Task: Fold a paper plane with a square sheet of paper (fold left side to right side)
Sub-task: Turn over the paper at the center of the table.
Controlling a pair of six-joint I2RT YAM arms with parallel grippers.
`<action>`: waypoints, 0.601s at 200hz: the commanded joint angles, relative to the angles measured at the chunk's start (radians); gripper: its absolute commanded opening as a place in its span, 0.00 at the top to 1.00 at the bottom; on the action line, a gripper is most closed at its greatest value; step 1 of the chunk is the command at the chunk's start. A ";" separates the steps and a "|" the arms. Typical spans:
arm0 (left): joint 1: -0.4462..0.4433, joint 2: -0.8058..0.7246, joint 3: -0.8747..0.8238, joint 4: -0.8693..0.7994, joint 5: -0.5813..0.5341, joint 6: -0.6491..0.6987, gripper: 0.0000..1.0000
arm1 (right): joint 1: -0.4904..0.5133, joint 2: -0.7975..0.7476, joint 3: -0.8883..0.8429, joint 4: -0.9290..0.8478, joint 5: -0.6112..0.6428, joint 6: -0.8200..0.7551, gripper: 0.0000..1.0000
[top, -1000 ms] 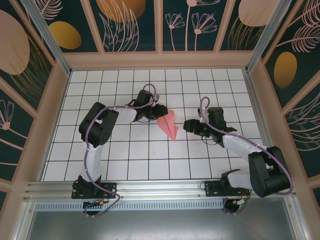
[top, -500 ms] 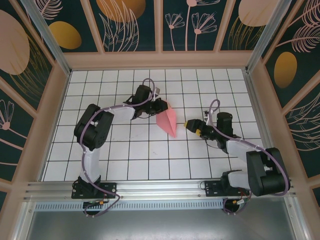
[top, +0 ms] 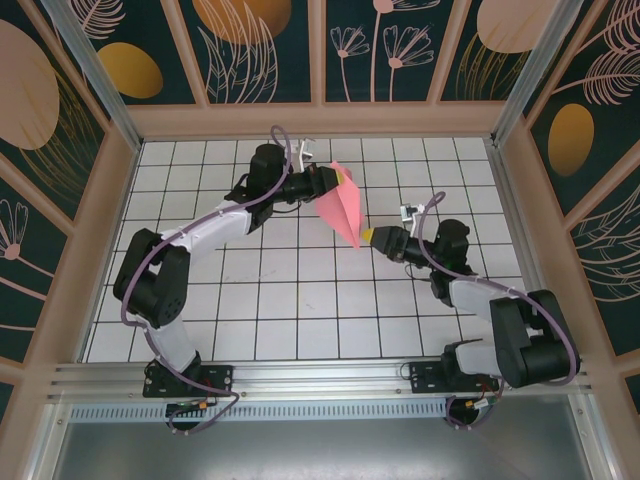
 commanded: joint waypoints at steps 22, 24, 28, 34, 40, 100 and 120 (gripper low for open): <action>-0.006 -0.050 -0.034 0.141 0.101 -0.110 0.84 | 0.063 0.081 0.074 0.234 0.003 0.136 0.01; -0.006 -0.050 -0.033 0.140 0.103 -0.110 0.84 | 0.067 0.082 0.078 0.234 0.003 0.135 0.01; -0.006 -0.051 -0.033 0.137 0.106 -0.109 0.84 | 0.074 0.087 0.087 0.233 0.005 0.135 0.01; -0.006 -0.053 -0.035 0.131 0.109 -0.108 0.84 | 0.082 0.092 0.098 0.230 0.007 0.133 0.01; -0.005 -0.055 -0.038 0.133 0.112 -0.108 0.84 | 0.088 0.095 0.107 0.230 0.009 0.134 0.01; -0.006 -0.053 -0.084 0.200 0.155 -0.151 0.83 | 0.107 0.103 0.180 0.224 0.008 0.155 0.18; -0.006 -0.041 -0.091 0.227 0.170 -0.171 0.83 | 0.111 0.102 0.191 0.209 0.008 0.153 0.27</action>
